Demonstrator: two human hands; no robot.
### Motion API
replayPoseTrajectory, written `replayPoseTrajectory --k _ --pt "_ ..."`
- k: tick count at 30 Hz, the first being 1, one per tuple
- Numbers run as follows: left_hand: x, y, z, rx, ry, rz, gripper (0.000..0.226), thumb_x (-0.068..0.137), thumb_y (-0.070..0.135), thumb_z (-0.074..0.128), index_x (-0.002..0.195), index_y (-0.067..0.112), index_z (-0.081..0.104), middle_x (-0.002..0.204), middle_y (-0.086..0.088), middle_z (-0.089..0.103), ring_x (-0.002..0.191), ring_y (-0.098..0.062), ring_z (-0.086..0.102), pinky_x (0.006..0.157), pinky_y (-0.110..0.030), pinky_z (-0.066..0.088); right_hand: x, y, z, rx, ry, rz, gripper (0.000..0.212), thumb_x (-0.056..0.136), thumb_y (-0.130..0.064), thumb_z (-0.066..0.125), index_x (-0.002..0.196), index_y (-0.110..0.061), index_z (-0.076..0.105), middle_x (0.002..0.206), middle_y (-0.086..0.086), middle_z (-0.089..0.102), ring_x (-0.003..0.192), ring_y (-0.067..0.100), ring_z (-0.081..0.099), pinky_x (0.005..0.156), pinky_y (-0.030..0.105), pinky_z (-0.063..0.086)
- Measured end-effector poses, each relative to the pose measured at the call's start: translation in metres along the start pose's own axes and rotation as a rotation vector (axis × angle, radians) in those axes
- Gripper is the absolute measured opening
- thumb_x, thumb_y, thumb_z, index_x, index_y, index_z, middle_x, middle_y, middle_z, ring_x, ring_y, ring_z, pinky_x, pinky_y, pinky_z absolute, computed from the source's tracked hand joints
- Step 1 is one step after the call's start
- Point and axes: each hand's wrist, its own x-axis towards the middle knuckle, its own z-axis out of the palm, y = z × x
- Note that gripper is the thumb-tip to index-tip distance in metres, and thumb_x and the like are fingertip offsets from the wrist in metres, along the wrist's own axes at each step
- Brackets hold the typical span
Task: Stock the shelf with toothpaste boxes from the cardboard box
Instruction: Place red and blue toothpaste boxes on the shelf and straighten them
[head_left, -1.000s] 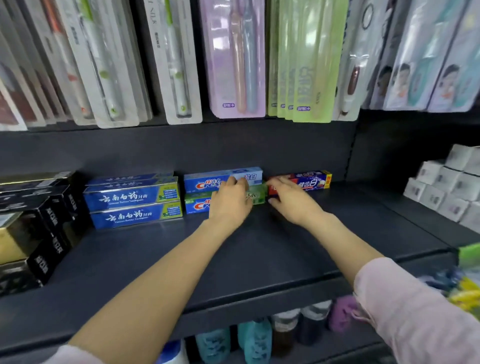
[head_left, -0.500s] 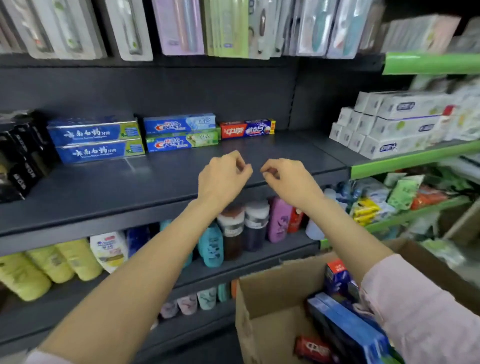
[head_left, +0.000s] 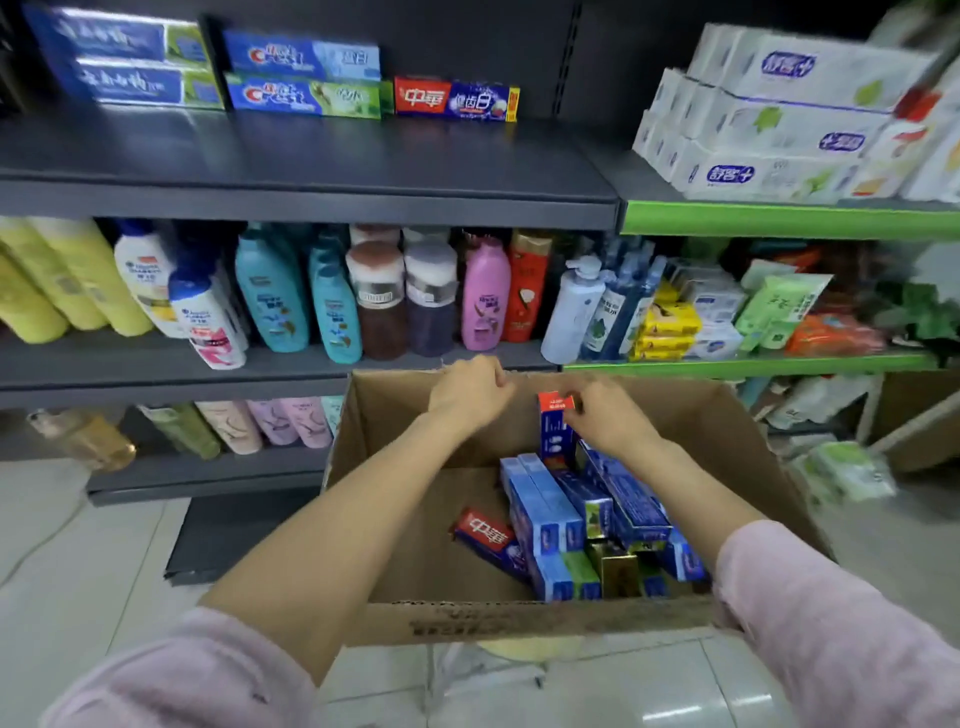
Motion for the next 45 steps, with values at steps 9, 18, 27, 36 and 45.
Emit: replayPoseTrajectory --k 9,18,27,36,45 --pt "0.024 0.011 0.079 0.149 -0.234 0.224 0.063 0.092 0.012 0.053 0.148 0.013 0.026 0.149 -0.009 0.034 0.131 -0.028 0.043 0.105 -0.036 0.04 0.023 0.066 0.034 -0.096 -0.032 0.058 0.071 0.087 -0.013 0.061 0.147 -0.013 0.024 0.146 0.01 0.028 0.13 0.031 0.032 0.104 0.047 0.039" --pt "0.036 0.024 0.122 0.436 0.098 0.136 0.06 0.083 0.015 0.068 0.133 0.007 0.036 0.138 -0.017 0.039 0.124 -0.032 0.041 0.095 -0.04 0.042 0.042 0.072 0.053 0.139 0.176 0.14 0.036 0.089 -0.014 0.06 0.121 -0.012 0.044 0.137 0.017 0.024 0.123 0.035 0.034 0.1 0.041 0.038" --pt "0.031 0.031 0.058 -0.259 0.245 0.176 0.035 0.083 0.029 0.07 0.108 0.011 0.054 0.108 -0.006 0.056 0.099 -0.018 0.053 0.08 -0.024 0.039 0.031 0.058 0.028 0.296 -0.062 -0.116 0.071 0.082 -0.023 0.07 0.142 -0.017 0.032 0.141 0.01 0.036 0.134 0.027 0.029 0.106 0.037 0.03" --pt "0.01 0.075 -0.032 -0.774 0.3 0.014 0.04 0.079 0.052 0.066 0.097 0.016 0.061 0.088 0.001 0.065 0.08 -0.011 0.062 0.076 -0.021 0.051 0.019 -0.013 -0.016 0.905 0.057 -0.199 0.05 0.079 -0.018 0.074 0.115 -0.017 0.039 0.106 -0.004 0.064 0.098 0.016 0.062 0.081 0.031 0.048" --pt "-0.003 0.016 -0.096 -0.901 -0.113 -0.012 0.047 0.094 0.053 0.039 0.091 0.013 0.063 0.079 -0.004 0.072 0.068 -0.011 0.066 0.075 -0.022 0.054 0.045 -0.092 -0.063 1.553 -0.023 -0.236 0.015 0.089 -0.01 0.06 0.104 -0.011 0.059 0.094 0.008 0.068 0.07 0.012 0.066 0.058 0.021 0.052"
